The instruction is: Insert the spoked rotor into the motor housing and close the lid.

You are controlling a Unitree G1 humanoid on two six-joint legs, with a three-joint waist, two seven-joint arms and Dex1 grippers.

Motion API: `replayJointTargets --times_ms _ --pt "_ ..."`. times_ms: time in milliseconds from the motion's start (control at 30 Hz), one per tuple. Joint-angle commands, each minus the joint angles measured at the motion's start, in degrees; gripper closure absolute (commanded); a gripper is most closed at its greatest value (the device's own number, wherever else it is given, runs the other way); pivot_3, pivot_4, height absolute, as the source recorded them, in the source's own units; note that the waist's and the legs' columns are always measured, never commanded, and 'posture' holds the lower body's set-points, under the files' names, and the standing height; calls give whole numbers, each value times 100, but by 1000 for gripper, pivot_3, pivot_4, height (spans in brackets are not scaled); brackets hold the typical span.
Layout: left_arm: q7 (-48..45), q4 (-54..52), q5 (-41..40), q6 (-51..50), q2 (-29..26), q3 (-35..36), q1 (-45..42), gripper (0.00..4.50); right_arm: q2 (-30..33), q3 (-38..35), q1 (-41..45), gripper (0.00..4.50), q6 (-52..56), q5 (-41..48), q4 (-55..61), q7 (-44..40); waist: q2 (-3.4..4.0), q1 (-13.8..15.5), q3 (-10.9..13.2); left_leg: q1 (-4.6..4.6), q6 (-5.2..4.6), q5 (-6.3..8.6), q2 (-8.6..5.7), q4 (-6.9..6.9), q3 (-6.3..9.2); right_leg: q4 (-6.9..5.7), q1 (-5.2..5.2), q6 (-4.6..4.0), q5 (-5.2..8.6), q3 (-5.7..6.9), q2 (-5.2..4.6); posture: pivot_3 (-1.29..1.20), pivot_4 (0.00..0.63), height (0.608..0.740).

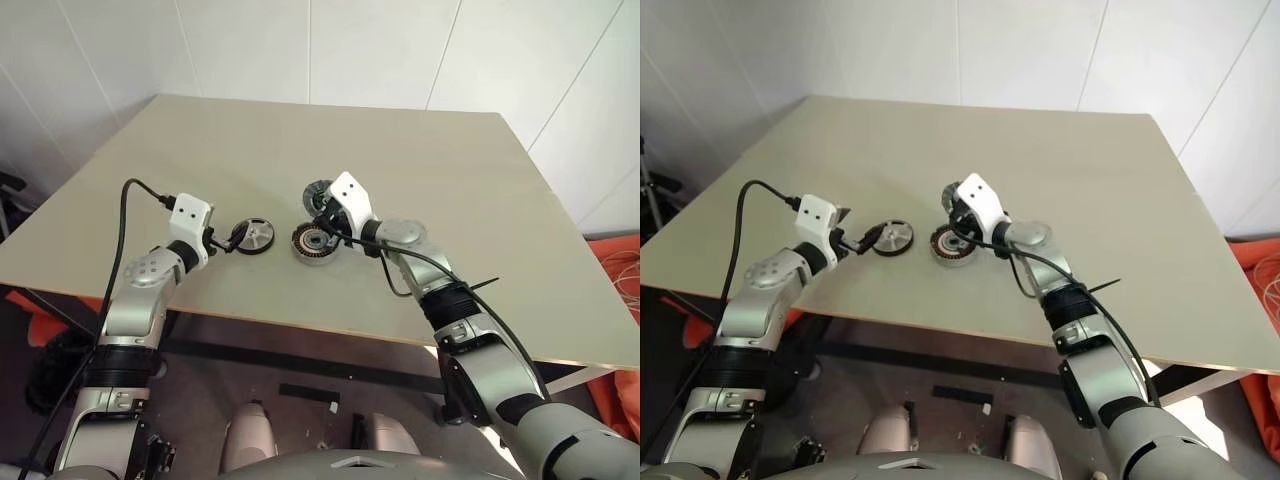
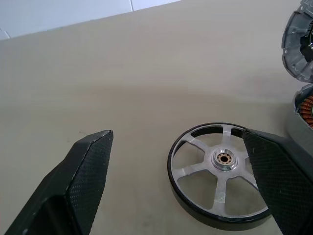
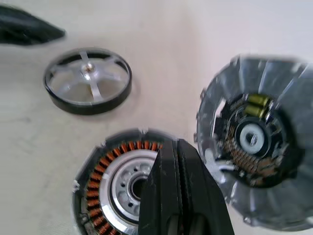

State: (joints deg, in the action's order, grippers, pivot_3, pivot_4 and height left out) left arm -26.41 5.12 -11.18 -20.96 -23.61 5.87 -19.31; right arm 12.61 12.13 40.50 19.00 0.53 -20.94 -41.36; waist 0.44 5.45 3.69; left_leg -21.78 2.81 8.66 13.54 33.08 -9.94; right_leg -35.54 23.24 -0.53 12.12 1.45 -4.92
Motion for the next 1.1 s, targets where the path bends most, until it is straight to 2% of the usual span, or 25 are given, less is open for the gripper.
replayJointTargets --times_ms 33,167,400,533,833,1100 --pt "140 -289 -177 -293 13 210 -80 0 148 -42 -127 4471 368 208 837 -185 0 1 0 1 0 0 1 0 0 0 0 0 0 0 1 0 0 740" --pt "41 -315 -306 -476 29 214 -8 0 316 -63 -302 4471 615 252 1257 -254 -1 7 0 2 2 -1 -3 0 0 0 -2 0 0 -2 -1 0 0 740" --pt "152 -148 -574 -620 279 383 -15 0 351 -128 -285 4471 609 226 1117 -97 -1 3 0 5 8 -5 -1 0 0 -3 -1 3 2 -3 0 0 0 740" --pt "538 -103 -982 -1283 625 691 -163 0 358 -127 -284 4471 596 232 1108 -70 -1 5 0 4 8 -5 -2 0 0 -2 -1 1 1 -2 0 0 0 740" --pt "1046 -219 -1683 -2015 1013 1265 -413 0 365 -160 -250 4471 561 233 1012 -20 -2 4 1 2 8 -5 -2 0 0 0 -1 1 1 -2 0 0 0 740" --pt "1368 -407 -2206 -3140 1028 1412 -376 0 370 -189 -202 4471 511 241 908 37 -2 4 1 2 8 -5 -2 0 0 0 -1 1 1 -1 0 0 0 740"
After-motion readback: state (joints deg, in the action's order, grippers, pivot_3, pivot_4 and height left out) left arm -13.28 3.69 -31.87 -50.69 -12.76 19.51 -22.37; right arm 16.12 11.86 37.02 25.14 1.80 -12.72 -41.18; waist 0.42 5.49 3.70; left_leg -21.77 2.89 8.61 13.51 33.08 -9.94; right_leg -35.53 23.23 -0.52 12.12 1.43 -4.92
